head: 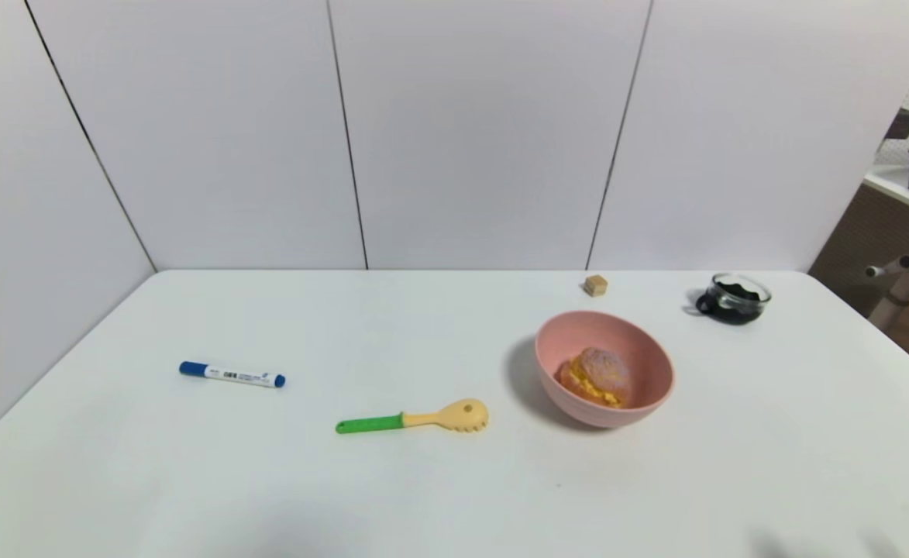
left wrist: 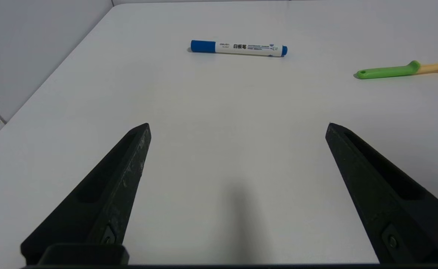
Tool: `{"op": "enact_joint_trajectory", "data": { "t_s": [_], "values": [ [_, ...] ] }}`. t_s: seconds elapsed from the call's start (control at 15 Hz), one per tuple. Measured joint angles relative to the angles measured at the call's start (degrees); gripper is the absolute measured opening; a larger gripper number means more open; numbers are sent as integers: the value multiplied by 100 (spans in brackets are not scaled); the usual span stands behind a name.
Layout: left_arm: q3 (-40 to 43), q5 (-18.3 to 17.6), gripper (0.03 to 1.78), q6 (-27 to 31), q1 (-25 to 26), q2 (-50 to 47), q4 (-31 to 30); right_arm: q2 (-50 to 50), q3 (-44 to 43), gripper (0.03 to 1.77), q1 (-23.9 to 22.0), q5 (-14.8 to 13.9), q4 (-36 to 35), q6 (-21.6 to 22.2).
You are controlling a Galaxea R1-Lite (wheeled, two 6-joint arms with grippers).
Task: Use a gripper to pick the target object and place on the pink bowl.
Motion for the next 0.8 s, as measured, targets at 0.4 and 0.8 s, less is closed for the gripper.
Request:
{"op": "enact_joint_trajectory", "data": {
  "t_s": [0.4, 0.8],
  "values": [
    [0, -1, 169, -2, 0, 0, 0, -1943, 372, 169, 236, 2, 1112, 122],
    [0, 2, 169, 0, 0, 0, 0, -2324, 385, 169, 254, -33, 1119, 329]
  ]
}}
